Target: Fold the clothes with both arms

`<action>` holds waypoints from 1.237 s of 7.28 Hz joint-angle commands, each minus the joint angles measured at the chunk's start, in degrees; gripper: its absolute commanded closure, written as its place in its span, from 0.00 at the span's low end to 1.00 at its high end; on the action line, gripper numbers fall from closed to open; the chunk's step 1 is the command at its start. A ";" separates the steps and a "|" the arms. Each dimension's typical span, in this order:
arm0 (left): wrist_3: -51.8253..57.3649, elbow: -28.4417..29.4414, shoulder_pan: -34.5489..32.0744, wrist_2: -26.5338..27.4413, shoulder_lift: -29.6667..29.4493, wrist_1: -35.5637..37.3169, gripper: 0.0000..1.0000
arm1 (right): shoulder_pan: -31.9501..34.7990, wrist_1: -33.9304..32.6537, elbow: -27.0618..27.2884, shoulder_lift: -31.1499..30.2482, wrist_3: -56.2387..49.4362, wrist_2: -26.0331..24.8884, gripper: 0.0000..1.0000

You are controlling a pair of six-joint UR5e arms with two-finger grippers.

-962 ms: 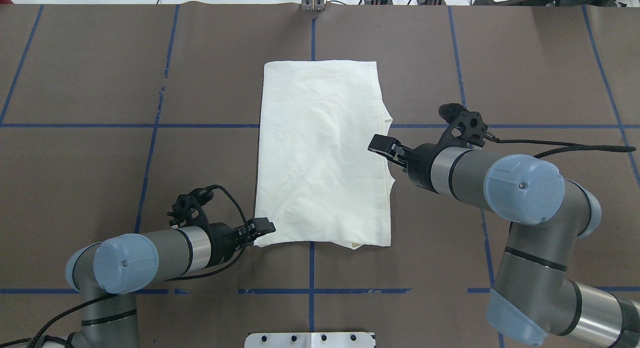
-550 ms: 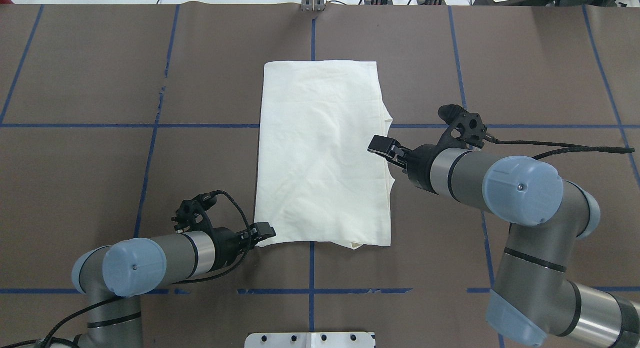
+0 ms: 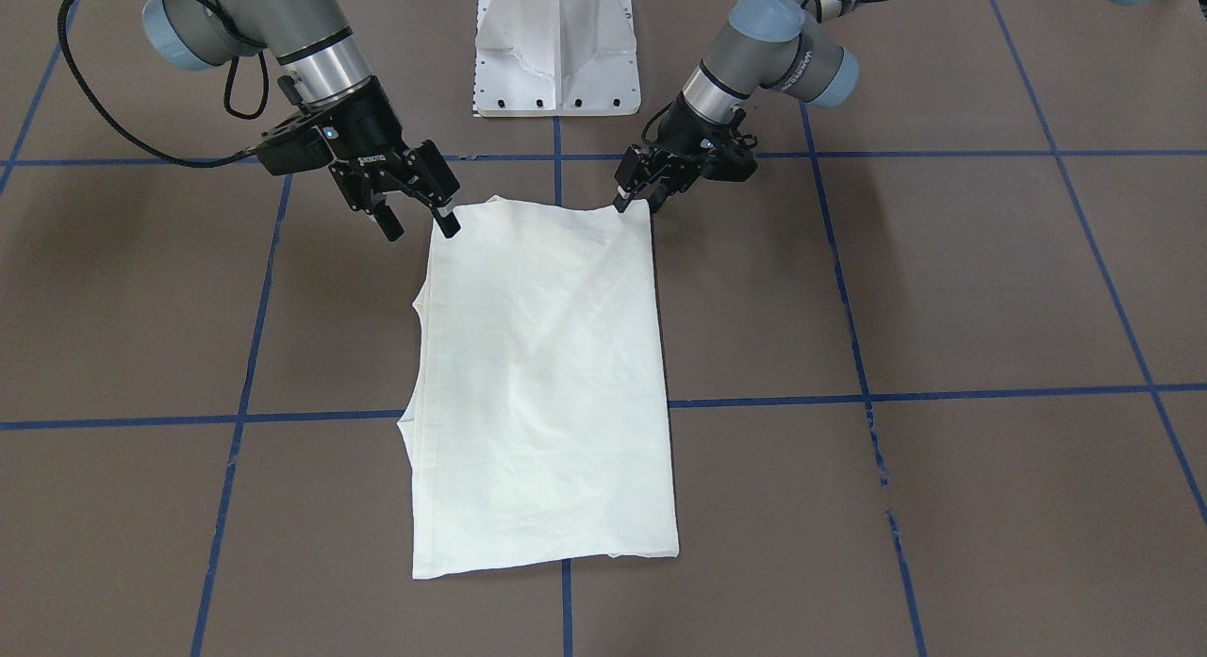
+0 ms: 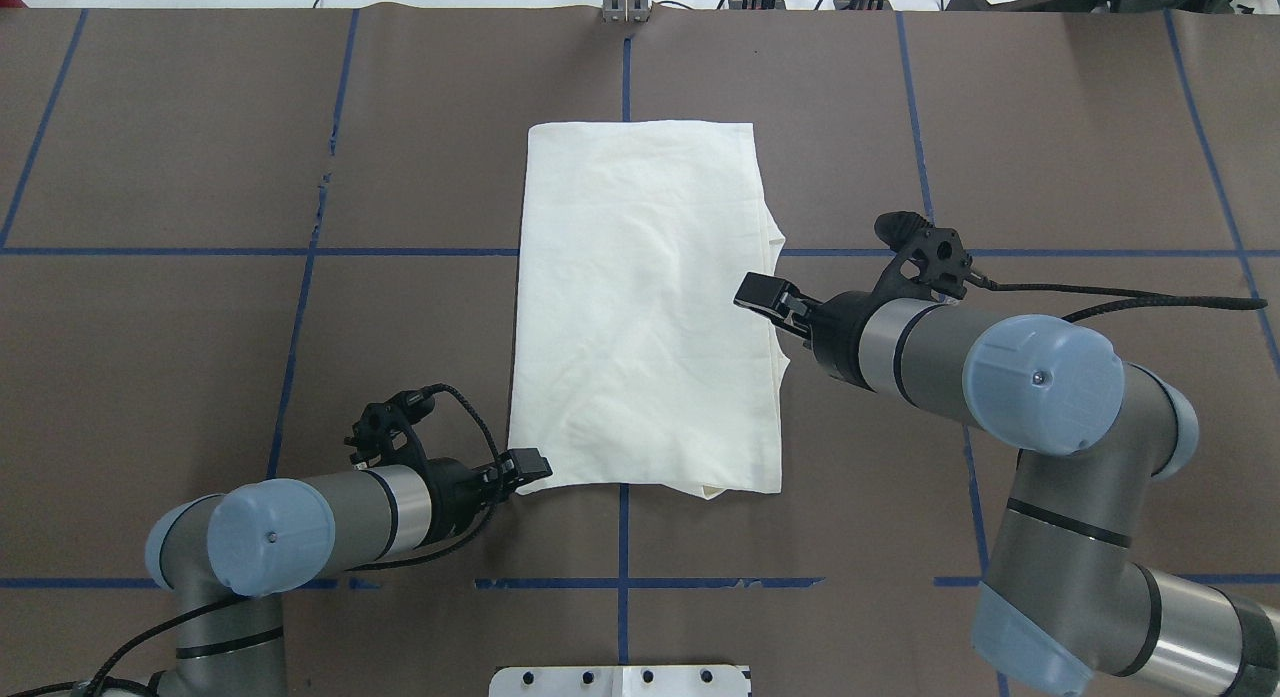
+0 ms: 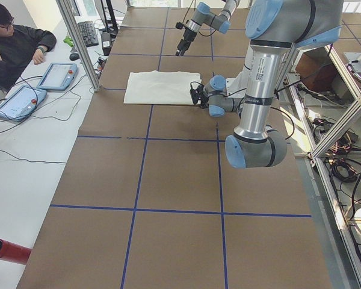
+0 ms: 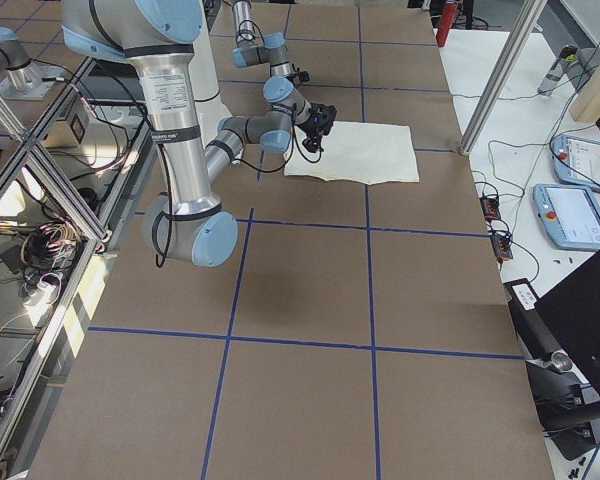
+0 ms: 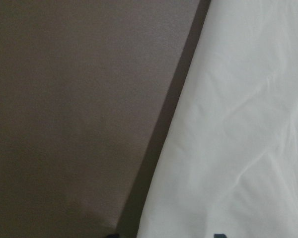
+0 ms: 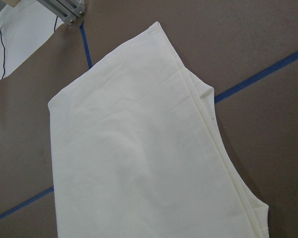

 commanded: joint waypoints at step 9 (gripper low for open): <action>-0.15 0.42 -0.31 0.09 -0.64 0.09 0.47 | -0.18 -0.15 0.00 -0.05 0.00 -0.09 0.00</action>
